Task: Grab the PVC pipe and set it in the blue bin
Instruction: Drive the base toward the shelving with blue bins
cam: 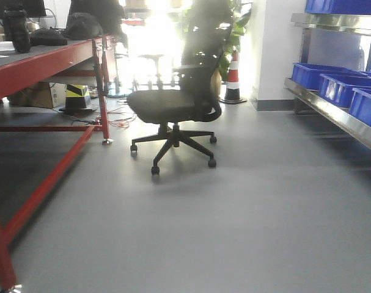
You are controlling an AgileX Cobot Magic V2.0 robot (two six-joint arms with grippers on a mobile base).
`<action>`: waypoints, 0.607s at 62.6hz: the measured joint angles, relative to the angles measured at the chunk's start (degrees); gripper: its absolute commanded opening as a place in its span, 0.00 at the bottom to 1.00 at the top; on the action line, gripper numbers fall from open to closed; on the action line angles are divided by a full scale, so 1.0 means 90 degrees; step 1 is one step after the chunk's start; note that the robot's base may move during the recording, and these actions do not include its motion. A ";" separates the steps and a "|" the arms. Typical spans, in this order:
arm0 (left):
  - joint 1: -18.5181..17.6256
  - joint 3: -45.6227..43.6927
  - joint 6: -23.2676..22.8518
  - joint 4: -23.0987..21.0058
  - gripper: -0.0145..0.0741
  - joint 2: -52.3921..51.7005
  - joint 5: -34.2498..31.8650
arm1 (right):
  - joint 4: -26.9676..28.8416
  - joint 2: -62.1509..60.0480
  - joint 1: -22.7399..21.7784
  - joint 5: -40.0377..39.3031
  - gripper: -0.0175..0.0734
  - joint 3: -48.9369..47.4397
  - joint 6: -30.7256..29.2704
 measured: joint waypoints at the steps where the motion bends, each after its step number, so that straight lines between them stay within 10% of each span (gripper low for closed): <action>1: 0.0000 0.0000 0.0000 0.0000 0.04 0.0001 0.0000 | 0.0000 0.0000 0.0000 0.0000 0.01 0.0000 0.0000; 38: 0.0000 0.0000 0.0000 0.0000 0.04 0.0012 -0.0059 | 0.0000 0.0000 0.0000 -0.0016 0.01 0.0000 0.0006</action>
